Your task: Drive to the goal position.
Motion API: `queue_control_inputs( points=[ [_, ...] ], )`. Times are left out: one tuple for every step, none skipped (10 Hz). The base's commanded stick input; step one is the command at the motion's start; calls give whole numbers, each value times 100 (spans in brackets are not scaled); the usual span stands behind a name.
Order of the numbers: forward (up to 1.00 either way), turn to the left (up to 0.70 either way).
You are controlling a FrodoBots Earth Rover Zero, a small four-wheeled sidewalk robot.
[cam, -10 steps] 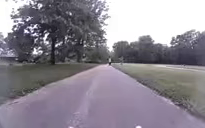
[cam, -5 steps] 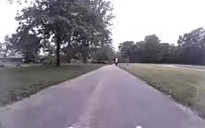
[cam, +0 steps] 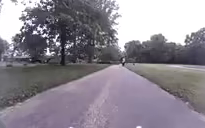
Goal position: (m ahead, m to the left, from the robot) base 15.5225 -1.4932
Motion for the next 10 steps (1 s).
queue_control_inputs(
  points=[
    [70,14],
    [70,14],
    [70,14],
    [70,14],
    [70,14],
    [70,14],
    [70,11],
    [70,4],
    [70,1],
    [70,1]
  ],
)
